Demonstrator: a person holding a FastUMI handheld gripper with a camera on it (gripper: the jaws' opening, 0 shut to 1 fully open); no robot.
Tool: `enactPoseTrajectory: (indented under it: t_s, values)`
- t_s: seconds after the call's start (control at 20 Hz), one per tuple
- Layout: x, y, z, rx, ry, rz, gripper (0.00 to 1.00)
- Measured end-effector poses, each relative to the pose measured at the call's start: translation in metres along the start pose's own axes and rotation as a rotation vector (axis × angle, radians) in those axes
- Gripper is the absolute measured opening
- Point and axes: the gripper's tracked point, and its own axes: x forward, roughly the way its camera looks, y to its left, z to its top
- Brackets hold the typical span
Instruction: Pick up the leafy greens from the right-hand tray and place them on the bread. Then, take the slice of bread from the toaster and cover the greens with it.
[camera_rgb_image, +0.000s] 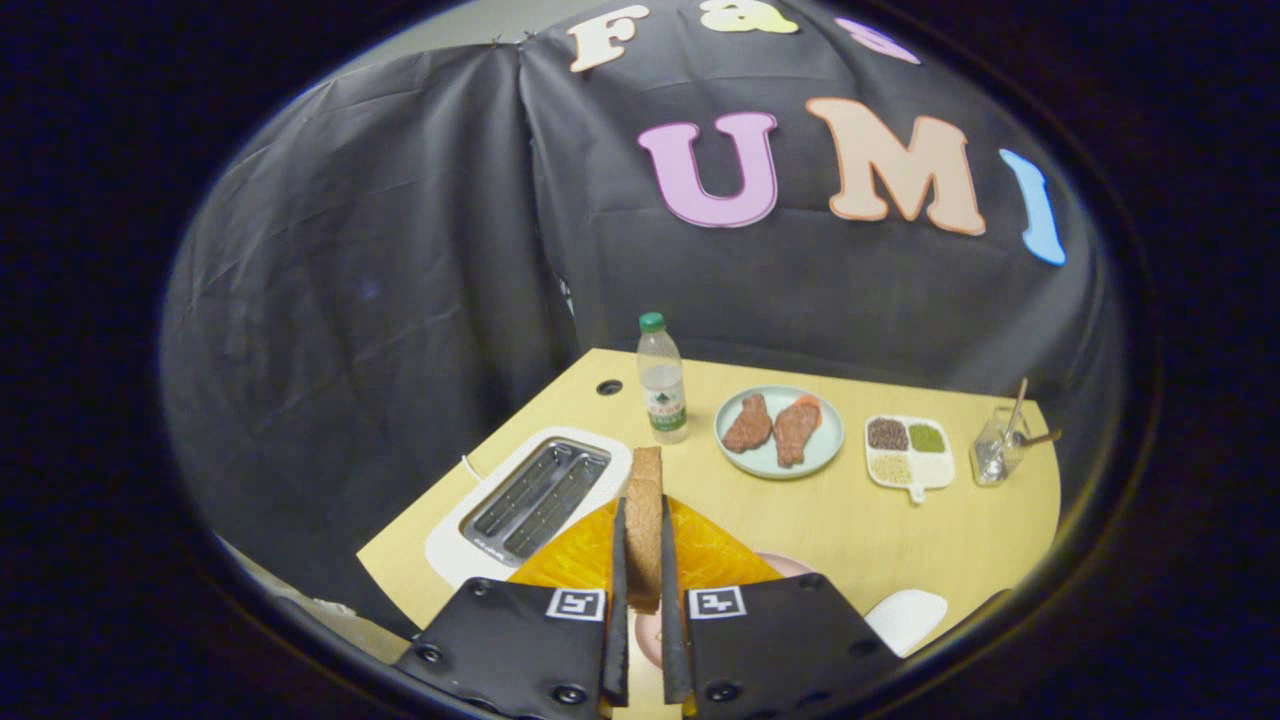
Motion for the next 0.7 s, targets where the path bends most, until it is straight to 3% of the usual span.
enactPoseTrajectory:
  t_s: [0.4, 0.55, 0.7]
  values:
    - [0.022, -0.044, -0.074, 0.184, 0.047, 0.001, 0.16]
    - [0.023, -0.071, -0.097, 0.236, 0.083, -0.044, 0.16]
    - [0.021, -0.092, -0.111, 0.252, 0.098, -0.084, 0.22]
